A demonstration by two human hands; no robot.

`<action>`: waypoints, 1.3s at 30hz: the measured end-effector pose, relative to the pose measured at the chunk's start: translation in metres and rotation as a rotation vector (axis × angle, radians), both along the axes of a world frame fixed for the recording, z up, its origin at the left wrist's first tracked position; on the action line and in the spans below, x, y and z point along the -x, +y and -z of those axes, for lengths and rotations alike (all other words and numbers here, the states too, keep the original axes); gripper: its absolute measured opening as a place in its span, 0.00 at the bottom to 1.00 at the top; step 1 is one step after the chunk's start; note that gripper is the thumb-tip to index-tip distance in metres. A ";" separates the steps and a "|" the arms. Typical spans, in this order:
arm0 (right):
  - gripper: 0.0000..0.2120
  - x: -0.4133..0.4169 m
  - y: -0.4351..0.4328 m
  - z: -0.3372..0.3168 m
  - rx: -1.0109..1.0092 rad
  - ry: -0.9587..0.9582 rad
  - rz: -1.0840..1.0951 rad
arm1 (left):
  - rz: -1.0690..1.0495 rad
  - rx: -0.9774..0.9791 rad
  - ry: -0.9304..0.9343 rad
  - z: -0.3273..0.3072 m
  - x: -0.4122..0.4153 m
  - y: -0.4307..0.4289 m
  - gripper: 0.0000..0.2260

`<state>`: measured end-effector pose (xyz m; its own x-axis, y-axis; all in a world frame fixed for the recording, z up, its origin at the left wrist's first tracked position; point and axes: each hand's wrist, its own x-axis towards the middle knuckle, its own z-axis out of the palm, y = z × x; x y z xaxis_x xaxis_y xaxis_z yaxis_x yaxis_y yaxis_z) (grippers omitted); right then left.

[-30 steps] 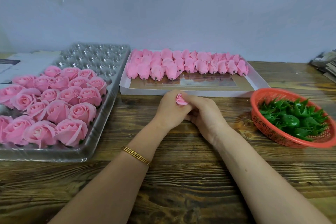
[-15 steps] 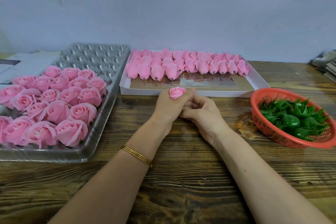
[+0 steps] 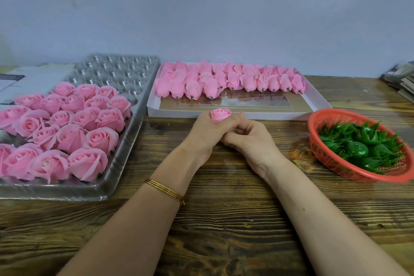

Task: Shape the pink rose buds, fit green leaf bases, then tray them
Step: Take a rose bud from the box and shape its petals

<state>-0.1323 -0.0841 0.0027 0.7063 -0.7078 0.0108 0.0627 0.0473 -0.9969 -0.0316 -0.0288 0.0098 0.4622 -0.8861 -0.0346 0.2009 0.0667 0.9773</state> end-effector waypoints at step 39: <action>0.12 -0.002 -0.002 0.002 0.005 -0.019 -0.019 | -0.056 0.013 0.097 0.000 0.003 -0.002 0.10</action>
<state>-0.1306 -0.0865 0.0003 0.7193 -0.6941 0.0278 0.0807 0.0437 -0.9958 -0.0346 -0.0311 0.0099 0.5065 -0.8594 -0.0702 0.2898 0.0931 0.9525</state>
